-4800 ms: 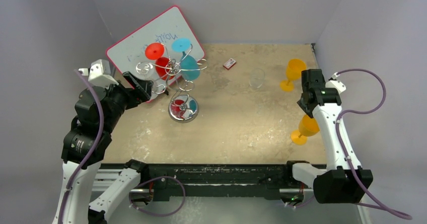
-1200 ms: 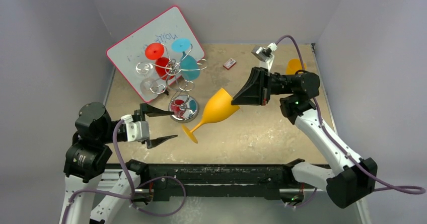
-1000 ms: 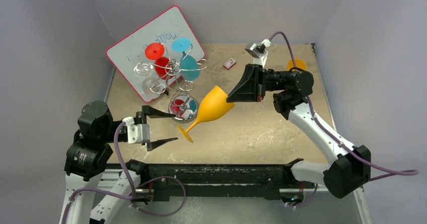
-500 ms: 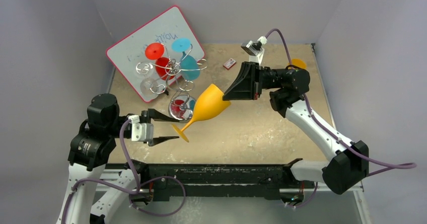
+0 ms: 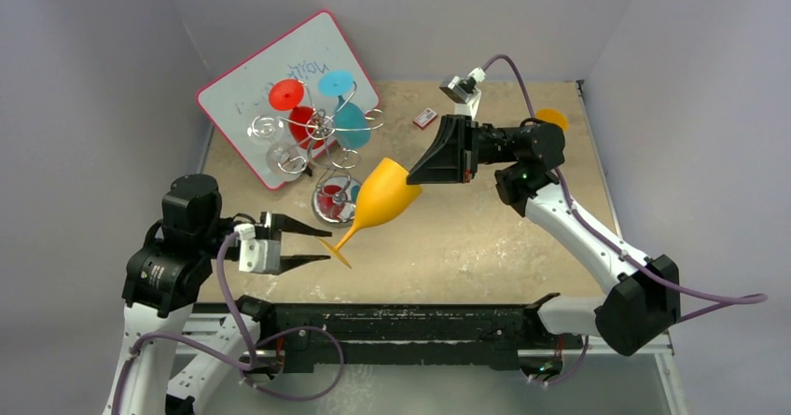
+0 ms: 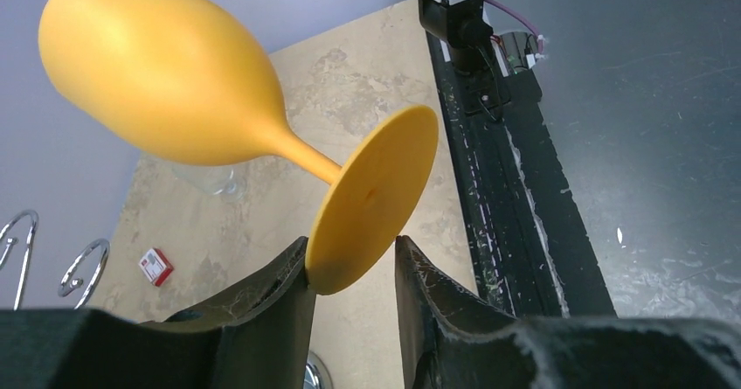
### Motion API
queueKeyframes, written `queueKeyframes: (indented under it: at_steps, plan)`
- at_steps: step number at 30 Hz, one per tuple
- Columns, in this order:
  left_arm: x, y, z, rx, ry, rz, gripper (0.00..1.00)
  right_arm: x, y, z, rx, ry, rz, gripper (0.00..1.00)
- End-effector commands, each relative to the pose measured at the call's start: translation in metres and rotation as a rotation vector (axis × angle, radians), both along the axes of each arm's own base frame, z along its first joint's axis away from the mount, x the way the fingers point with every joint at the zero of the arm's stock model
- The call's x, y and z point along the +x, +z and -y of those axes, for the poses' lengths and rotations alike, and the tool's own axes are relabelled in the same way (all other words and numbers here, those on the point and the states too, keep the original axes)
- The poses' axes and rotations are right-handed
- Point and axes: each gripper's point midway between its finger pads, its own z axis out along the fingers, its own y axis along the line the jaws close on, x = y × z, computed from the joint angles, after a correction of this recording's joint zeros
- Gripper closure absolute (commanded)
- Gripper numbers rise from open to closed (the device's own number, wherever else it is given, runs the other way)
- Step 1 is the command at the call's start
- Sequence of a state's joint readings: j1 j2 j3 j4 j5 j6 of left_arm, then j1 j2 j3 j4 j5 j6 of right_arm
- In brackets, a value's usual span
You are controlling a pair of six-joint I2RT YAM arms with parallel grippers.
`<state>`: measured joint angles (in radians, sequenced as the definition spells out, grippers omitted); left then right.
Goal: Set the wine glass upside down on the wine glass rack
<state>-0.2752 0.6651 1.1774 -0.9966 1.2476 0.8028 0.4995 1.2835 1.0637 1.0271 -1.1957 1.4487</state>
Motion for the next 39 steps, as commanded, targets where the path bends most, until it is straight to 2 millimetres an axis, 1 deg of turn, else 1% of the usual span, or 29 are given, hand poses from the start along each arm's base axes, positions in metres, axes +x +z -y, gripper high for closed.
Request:
queueKeyframes:
  at_steps: [1,3,6,8,11,13,14,16,19,20,23,24,29,33,34,36,37,38,39]
  plan:
    - [-0.011,0.017,0.001,-0.031,-0.064,0.07,0.67,-0.003,0.015,0.001,0.043,-0.02,0.082,1.0]
    - [-0.012,0.018,0.001,-0.033,-0.068,0.071,0.74,-0.002,0.014,0.0,0.037,-0.022,0.078,1.0]
    - [-0.012,0.018,0.001,-0.031,-0.066,0.072,0.91,-0.001,0.013,0.0,0.032,-0.031,0.075,1.0]
    - [-0.012,0.018,0.001,-0.029,-0.062,0.075,1.0,0.0,0.012,0.0,0.029,-0.041,0.073,1.0]
    - [-0.012,0.018,0.0,-0.025,-0.058,0.069,1.0,0.002,0.012,0.0,0.024,-0.067,0.07,0.99]
    - [-0.012,0.016,0.0,-0.02,-0.057,0.055,1.0,0.005,0.011,0.0,0.021,-0.102,0.086,0.9]
    - [-0.013,0.015,0.0,-0.017,-0.055,0.045,1.0,0.007,0.01,-0.001,0.015,-0.127,0.084,0.8]
    - [-0.013,0.013,0.0,-0.01,-0.053,0.023,1.0,0.013,0.01,0.0,0.0,-0.19,0.088,0.66]
    - [-0.014,0.01,-0.001,-0.002,-0.049,0.003,1.0,0.02,0.006,0.002,-0.034,-0.272,0.088,0.5]
    - [-0.014,0.01,-0.001,-0.001,-0.046,0.001,1.0,0.019,0.005,0.004,-0.042,-0.29,0.087,0.46]
    - [-0.014,0.011,-0.002,0.003,-0.037,0.002,1.0,0.023,0.013,0.012,-0.027,-0.394,0.15,0.42]
    - [-0.014,0.011,-0.002,0.004,-0.034,-0.001,1.0,0.024,0.019,0.015,-0.013,-0.434,0.204,0.41]
    - [-0.009,0.019,-0.005,0.012,0.005,0.015,1.0,0.025,0.03,0.027,-0.038,-0.551,0.361,0.41]
    - [-0.001,0.037,-0.005,-0.014,0.063,0.022,1.0,0.014,0.042,0.031,-0.013,-0.549,0.455,0.41]
    - [0.004,0.042,-0.006,-0.022,0.091,0.018,1.0,0.012,0.043,0.031,-0.012,-0.546,0.475,0.41]
    - [0.02,0.058,-0.008,-0.065,0.201,-0.013,1.0,0.015,0.04,0.03,-0.026,-0.561,0.489,0.41]
    - [0.028,0.072,-0.008,-0.122,0.256,-0.036,1.0,0.019,0.038,0.03,-0.038,-0.572,0.487,0.41]
    - [0.04,0.097,-0.012,-0.233,0.355,-0.064,1.0,0.021,0.035,0.029,-0.048,-0.577,0.484,0.41]
    - [0.044,0.111,-0.017,-0.313,0.418,-0.063,1.0,0.023,0.033,0.028,-0.055,-0.577,0.479,0.41]
